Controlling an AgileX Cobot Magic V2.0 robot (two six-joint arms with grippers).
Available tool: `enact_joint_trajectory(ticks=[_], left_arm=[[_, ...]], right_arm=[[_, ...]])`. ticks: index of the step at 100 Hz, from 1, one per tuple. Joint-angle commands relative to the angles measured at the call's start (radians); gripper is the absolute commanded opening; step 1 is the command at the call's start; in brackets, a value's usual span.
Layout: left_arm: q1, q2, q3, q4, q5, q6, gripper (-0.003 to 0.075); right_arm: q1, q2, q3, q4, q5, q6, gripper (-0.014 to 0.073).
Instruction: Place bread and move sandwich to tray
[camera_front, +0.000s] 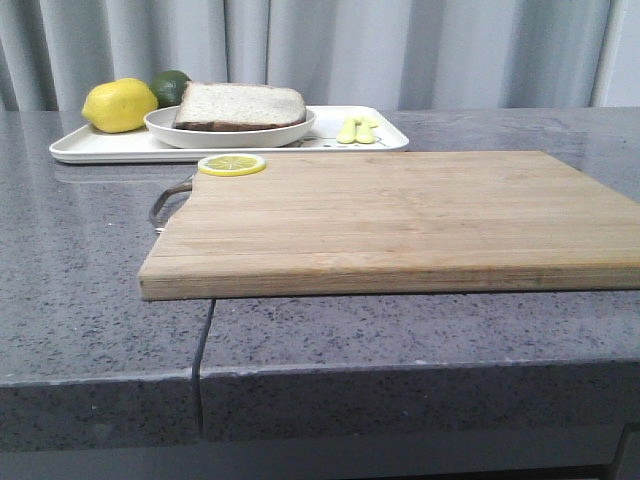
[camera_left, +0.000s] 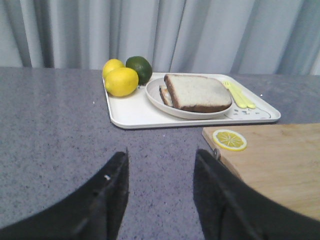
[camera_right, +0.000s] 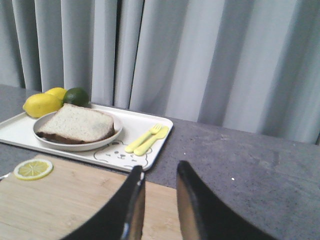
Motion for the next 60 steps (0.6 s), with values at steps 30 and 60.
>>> enact_joint_trajectory(ticks=[30, 60], left_arm=[[-0.006, -0.003, 0.049, -0.021, -0.154, 0.001, 0.0251], [-0.006, -0.003, 0.049, -0.019, -0.187, 0.001, -0.0020]], right_arm=[[-0.004, -0.001, 0.011, -0.008, -0.070, -0.025, 0.0141], [-0.004, -0.001, 0.011, -0.007, -0.068, -0.025, -0.0070]])
